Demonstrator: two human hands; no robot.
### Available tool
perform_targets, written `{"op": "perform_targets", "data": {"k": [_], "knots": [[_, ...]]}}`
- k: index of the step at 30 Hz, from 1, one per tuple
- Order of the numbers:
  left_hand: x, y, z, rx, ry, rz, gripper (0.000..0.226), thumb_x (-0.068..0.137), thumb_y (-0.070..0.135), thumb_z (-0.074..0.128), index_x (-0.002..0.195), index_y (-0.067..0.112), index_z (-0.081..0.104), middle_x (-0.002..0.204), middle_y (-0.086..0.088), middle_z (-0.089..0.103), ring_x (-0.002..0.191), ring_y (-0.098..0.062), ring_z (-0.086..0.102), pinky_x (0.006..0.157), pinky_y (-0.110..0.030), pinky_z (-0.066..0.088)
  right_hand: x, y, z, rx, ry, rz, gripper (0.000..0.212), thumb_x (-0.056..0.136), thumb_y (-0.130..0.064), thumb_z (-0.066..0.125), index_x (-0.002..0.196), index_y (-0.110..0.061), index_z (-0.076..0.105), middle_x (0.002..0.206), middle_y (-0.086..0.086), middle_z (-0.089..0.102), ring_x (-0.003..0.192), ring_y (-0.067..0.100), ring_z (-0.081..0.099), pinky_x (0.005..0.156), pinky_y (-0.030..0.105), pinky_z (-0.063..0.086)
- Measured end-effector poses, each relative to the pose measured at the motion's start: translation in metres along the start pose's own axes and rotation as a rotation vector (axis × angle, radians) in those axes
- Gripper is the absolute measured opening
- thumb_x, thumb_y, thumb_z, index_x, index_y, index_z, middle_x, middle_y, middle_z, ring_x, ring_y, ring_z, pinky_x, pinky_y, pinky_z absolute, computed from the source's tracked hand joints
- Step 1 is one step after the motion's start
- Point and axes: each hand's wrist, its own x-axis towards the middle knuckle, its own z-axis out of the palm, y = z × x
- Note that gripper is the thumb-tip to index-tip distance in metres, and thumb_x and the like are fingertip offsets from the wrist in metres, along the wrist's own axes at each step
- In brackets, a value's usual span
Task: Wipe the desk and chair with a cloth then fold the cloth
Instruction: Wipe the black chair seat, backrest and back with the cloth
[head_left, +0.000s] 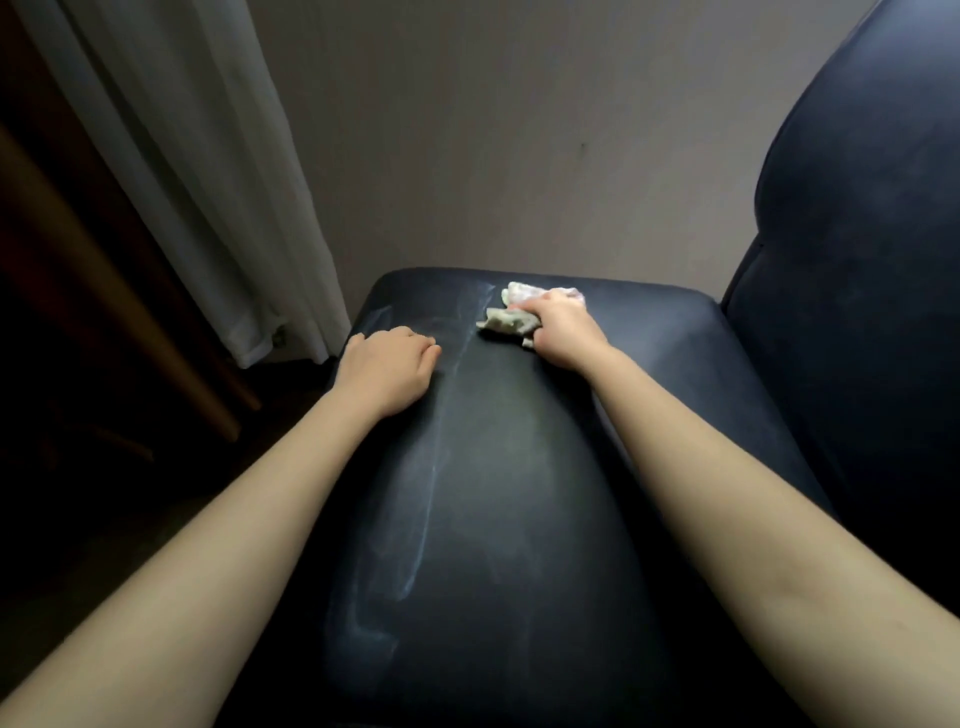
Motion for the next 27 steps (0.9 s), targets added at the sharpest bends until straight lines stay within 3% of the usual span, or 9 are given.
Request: {"op": "perform_targets", "data": {"k": [5,11,17,21,25,27], "knots": [[0.015,-0.002,-0.010,0.018,-0.100,0.006,0.040,0.100,0.039,0.028,0.097,0.022,0.063,0.115,-0.005,0.063,0.108,-0.028,0.056,0.087,-0.036,0.041,0.062,0.007,-0.001,-0.030,-0.017,0.077,0.045,0.093,-0.019,0.051,0.134,-0.037,0.047,0.131,0.009,0.044,0.126,0.035,0.036,0.104,0.040,0.034],[0.016,0.002,0.000,0.018,-0.119,-0.006,0.040,0.098,0.036,0.028,0.117,0.023,0.061,0.125,-0.001,0.058,0.116,-0.026,0.052,0.093,-0.037,0.041,0.093,-0.002,0.006,-0.132,0.004,0.082,0.043,0.095,-0.016,0.042,0.133,-0.036,0.047,0.132,0.007,0.043,0.125,0.031,0.038,0.102,0.043,0.034],[0.014,0.002,-0.003,0.003,-0.117,-0.013,0.038,0.097,0.029,0.029,0.114,0.021,0.062,0.124,-0.003,0.058,0.114,-0.027,0.053,0.090,-0.036,0.042,0.011,-0.030,0.000,-0.172,-0.023,-0.170,0.042,0.084,-0.010,0.050,0.124,-0.022,0.058,0.117,0.014,0.053,0.117,0.035,0.042,0.095,0.034,0.034],[0.012,-0.001,-0.012,-0.032,-0.183,-0.020,0.043,0.096,0.026,0.031,0.133,0.030,0.052,0.141,0.001,0.048,0.127,-0.025,0.045,0.101,-0.038,0.039,-0.082,-0.051,0.004,-0.066,-0.152,-0.336,0.050,0.078,-0.019,0.049,0.126,-0.025,0.058,0.120,0.012,0.049,0.121,0.033,0.033,0.100,0.029,0.028],[0.010,0.000,-0.017,-0.049,-0.203,-0.017,0.043,0.095,0.023,0.031,0.131,0.030,0.054,0.140,0.000,0.050,0.126,-0.025,0.047,0.102,-0.039,0.039,-0.139,-0.059,0.006,0.004,-0.206,-0.401,0.063,0.070,-0.037,0.026,0.121,-0.032,0.061,0.113,0.002,0.052,0.114,0.028,0.039,0.100,0.036,0.036],[0.009,0.000,-0.018,-0.048,-0.218,-0.022,0.044,0.095,0.023,0.030,0.133,0.030,0.053,0.142,0.001,0.048,0.128,-0.025,0.045,0.103,-0.039,0.038,-0.138,-0.055,0.006,0.021,-0.220,-0.387,0.059,0.071,-0.033,0.029,0.121,-0.033,0.061,0.114,0.000,0.053,0.114,0.027,0.039,0.098,0.040,0.039]]}}
